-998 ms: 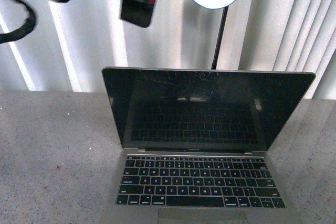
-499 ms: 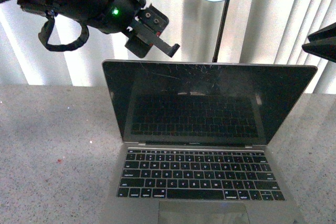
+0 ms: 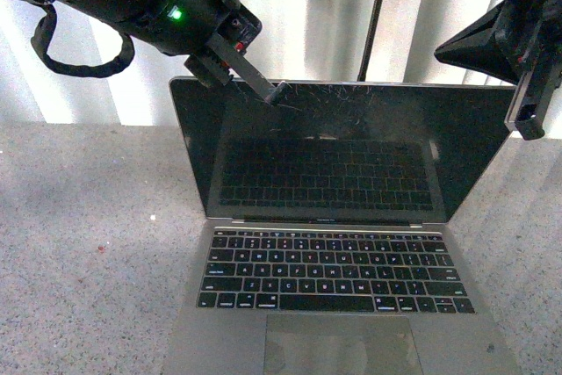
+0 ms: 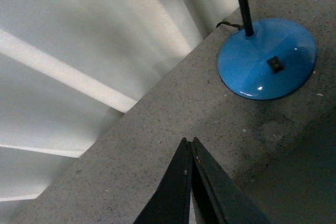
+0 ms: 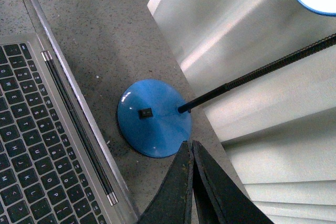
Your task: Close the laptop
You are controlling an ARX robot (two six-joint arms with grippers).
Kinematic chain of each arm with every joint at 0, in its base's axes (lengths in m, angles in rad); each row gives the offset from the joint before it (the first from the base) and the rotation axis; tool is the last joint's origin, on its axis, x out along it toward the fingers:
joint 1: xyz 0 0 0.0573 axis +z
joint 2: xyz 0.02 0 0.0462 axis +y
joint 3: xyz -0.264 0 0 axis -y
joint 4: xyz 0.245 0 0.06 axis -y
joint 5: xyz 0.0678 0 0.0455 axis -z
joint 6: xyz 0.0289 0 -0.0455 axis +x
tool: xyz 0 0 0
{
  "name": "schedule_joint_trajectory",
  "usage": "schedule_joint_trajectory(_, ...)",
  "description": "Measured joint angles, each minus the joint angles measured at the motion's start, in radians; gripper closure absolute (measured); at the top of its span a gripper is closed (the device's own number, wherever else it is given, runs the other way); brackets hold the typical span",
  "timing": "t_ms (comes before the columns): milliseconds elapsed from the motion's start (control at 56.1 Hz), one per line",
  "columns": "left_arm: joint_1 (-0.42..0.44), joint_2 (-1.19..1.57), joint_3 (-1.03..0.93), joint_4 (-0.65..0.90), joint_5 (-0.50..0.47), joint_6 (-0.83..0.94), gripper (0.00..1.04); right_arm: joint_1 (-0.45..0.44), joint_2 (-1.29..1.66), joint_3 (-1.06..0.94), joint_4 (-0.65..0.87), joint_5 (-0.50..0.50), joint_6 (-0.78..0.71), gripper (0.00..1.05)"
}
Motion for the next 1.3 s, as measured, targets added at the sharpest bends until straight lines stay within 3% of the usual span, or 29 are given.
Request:
schedule_joint_trajectory(642, -0.030, -0.013, 0.000, -0.077, 0.041, 0.064, 1.01, 0.040, 0.002, -0.002, -0.097, -0.001, -0.060, 1.02)
schedule_joint_trajectory(1301, -0.050, -0.060, -0.089, -0.121, 0.078, 0.016, 1.01, 0.060, -0.013, -0.064, -0.128, -0.004, -0.100, 1.02)
